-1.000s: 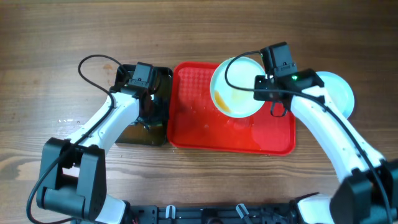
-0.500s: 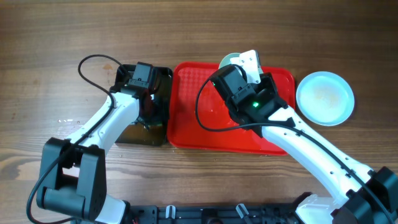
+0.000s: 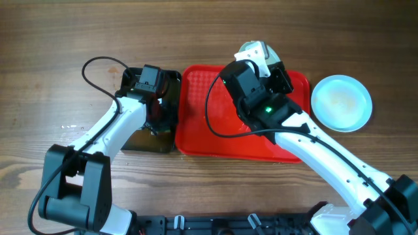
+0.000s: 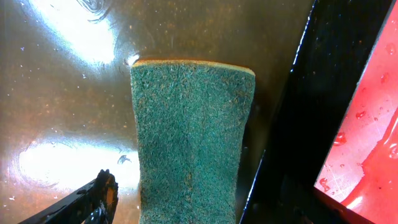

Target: Clean dirty plates on tray and stack at the side

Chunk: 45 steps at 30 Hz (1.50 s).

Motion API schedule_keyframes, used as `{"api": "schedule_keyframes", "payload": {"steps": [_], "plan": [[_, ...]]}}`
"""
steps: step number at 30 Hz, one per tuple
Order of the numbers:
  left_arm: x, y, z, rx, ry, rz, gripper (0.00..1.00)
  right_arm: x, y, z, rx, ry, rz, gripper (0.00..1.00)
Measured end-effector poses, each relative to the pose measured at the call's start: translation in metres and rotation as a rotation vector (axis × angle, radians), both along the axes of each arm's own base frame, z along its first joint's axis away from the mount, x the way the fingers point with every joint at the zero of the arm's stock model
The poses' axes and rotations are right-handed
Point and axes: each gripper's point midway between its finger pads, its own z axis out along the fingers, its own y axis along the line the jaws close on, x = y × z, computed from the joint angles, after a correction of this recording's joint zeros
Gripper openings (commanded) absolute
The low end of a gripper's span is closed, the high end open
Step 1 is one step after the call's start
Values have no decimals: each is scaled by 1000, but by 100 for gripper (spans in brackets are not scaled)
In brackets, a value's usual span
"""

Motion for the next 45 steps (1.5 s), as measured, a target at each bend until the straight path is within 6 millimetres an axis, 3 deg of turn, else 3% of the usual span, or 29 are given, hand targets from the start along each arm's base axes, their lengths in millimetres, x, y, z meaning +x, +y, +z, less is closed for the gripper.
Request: {"api": "schedule_keyframes", "payload": {"steps": [5,7,9,11,14,17,18,23,25,28,30,32,37,38,43,45], "plan": [[0,0,0,-1,-1,0,82,5,2,9,-6,-38,1,4],[0,0,0,0,0,0,82,4,9,-8,77,21,40,4],[0,0,0,-1,0,0,82,2,1,-30,237,72,-6,4],[0,0,0,-1,-1,0,82,-1,-27,-49,392,97,-143,4],[0,0,0,0,0,0,83,-2,-103,-70,638,72,-450,4],[0,0,0,-1,-1,0,83,-8,-156,-84,818,69,-625,4],[0,0,0,-1,-1,0,83,-16,-185,-90,893,59,-715,4],[0,0,0,0,0,0,83,-55,-268,-98,989,-13,-966,4],[0,0,0,-1,-1,0,83,-64,-280,-101,1000,-27,-1007,4],[0,0,0,-1,0,0,83,-85,-295,-124,1009,-6,-1089,4],[0,0,0,0,0,0,83,-88,-295,-136,1010,26,-1109,7],[0,0,0,0,0,0,85,-87,-293,-144,1015,52,-1117,31],[3,-1,1,-3,-10,3,88,-71,-275,-147,1110,116,-988,49],[4,-1,1,-3,-15,4,89,-66,-266,-147,1149,151,-927,53],[12,-2,9,-5,-43,-1,100,-44,-204,-143,1319,325,-611,100],[22,-6,26,-18,-70,-8,100,-41,-172,-140,1307,412,-494,99]]}}
